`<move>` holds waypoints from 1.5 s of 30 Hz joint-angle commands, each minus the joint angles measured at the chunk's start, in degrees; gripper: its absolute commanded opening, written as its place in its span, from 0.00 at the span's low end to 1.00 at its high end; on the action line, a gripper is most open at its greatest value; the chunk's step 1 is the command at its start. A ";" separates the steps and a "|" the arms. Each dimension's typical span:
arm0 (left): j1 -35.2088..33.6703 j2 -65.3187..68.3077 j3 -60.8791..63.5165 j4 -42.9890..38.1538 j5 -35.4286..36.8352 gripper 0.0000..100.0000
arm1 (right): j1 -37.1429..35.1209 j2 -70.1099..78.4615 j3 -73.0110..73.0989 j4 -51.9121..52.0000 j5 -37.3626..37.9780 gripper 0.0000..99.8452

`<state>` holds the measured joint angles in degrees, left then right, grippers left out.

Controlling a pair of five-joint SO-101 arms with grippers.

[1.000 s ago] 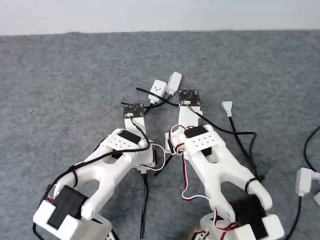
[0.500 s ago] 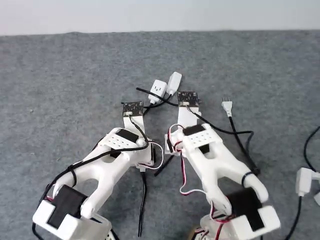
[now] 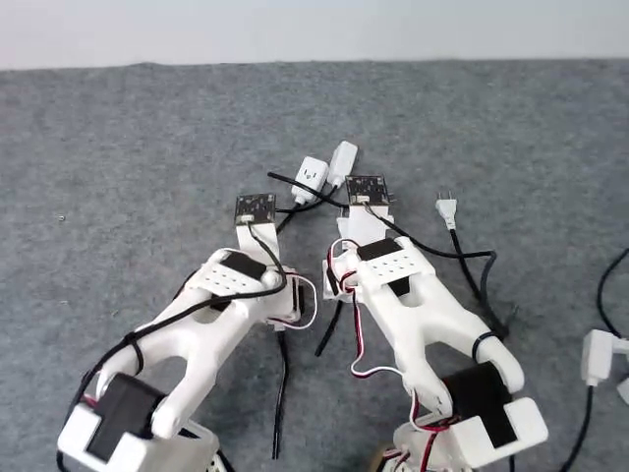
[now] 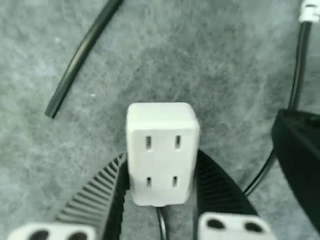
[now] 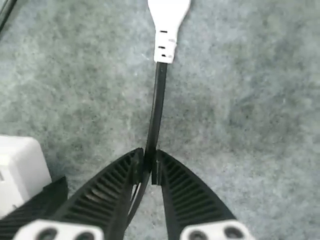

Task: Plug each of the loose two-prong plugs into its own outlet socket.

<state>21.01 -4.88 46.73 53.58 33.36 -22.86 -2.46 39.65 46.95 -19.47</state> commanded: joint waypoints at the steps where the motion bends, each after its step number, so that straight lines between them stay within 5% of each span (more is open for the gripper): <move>1: -0.44 -3.96 0.66 0.44 -0.26 0.30 | 0.57 -0.40 -3.34 0.31 0.97 0.01; 11: -0.70 -13.63 1.63 7.47 -1.14 0.31 | 2.24 -8.92 -2.11 5.05 4.04 0.01; 20: -6.51 -29.63 5.85 9.49 -6.68 0.31 | 8.22 -22.90 -12.22 28.26 16.09 0.01; 32: -8.62 -37.98 10.95 6.68 -6.59 0.31 | 11.82 -15.52 -36.66 54.81 25.05 0.01; 41: -8.62 -37.98 11.12 6.68 -6.59 0.31 | 6.02 7.78 -51.87 53.14 22.95 0.01; 45: -8.62 -38.42 12.97 6.59 -6.68 0.31 | 4.97 18.51 -57.49 44.70 21.54 0.01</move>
<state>12.92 -41.45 59.82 61.41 27.12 -16.97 10.99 -12.04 96.88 3.12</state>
